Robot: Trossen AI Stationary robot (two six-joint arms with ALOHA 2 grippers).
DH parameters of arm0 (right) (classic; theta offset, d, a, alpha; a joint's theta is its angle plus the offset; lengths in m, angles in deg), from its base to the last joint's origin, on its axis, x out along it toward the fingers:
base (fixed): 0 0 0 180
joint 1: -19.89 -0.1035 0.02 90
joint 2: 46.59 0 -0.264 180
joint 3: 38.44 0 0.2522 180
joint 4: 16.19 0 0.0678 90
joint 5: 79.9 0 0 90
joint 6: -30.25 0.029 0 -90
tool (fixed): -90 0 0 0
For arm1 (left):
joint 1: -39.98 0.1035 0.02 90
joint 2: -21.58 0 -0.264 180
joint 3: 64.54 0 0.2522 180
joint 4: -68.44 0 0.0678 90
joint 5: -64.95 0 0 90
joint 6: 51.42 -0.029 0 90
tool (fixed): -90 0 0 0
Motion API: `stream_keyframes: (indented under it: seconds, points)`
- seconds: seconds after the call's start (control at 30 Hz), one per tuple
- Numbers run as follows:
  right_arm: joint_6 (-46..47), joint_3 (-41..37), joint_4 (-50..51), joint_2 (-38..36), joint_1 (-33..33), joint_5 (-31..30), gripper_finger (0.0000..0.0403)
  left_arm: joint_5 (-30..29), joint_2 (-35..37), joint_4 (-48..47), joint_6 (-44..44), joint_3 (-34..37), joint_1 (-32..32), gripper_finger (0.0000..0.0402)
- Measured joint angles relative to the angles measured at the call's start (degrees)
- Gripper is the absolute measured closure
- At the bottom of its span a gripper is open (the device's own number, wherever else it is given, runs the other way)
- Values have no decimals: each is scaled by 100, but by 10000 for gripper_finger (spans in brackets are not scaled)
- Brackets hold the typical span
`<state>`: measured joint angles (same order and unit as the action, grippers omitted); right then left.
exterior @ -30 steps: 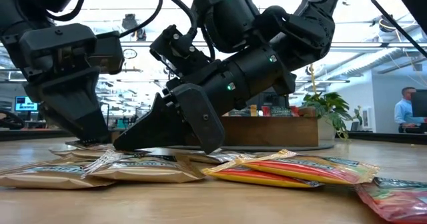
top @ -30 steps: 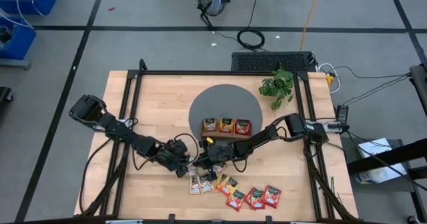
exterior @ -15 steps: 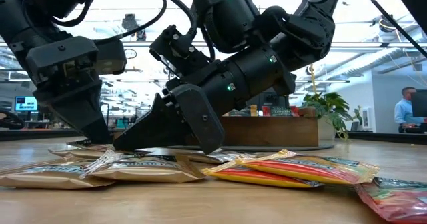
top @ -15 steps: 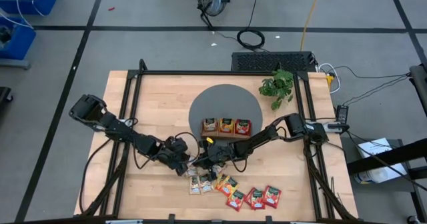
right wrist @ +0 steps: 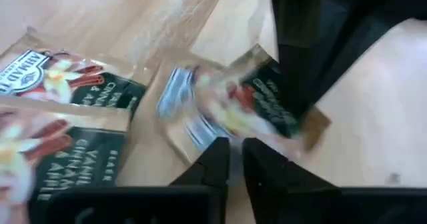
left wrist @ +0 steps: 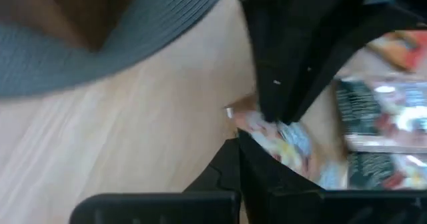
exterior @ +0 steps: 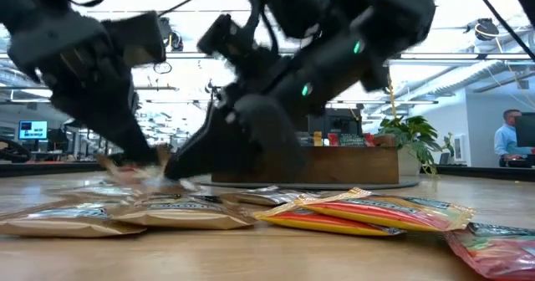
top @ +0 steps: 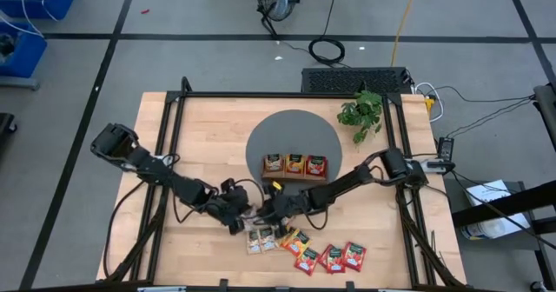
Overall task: Pick & Place Tea
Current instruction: Put the brown tea bag into the left slot of the wooden organizer
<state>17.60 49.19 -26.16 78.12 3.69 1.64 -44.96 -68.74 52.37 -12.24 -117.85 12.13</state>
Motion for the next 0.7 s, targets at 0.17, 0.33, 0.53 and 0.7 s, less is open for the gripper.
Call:
stream_keyframes:
  seconds: [0.17, 0.33, 0.53, 0.7]
  points:
    - [-188, -40, 372, -621, -407, -911, 297, -324, 0, -735, -201, -584, -223, 400]
    - [-32, -540, 294, -1312, -748, -1407, 238, -828, 0, -1295, -254, -1140, -494, 400]
    - [855, -1793, -1015, -2026, -847, -1378, 199, -1348, 0, -1287, -749, -1605, -819, 400]
    - [1146, -2764, -3110, -2129, -662, -635, 193, -1444, -42, -1264, -776, -1817, -815, 401]
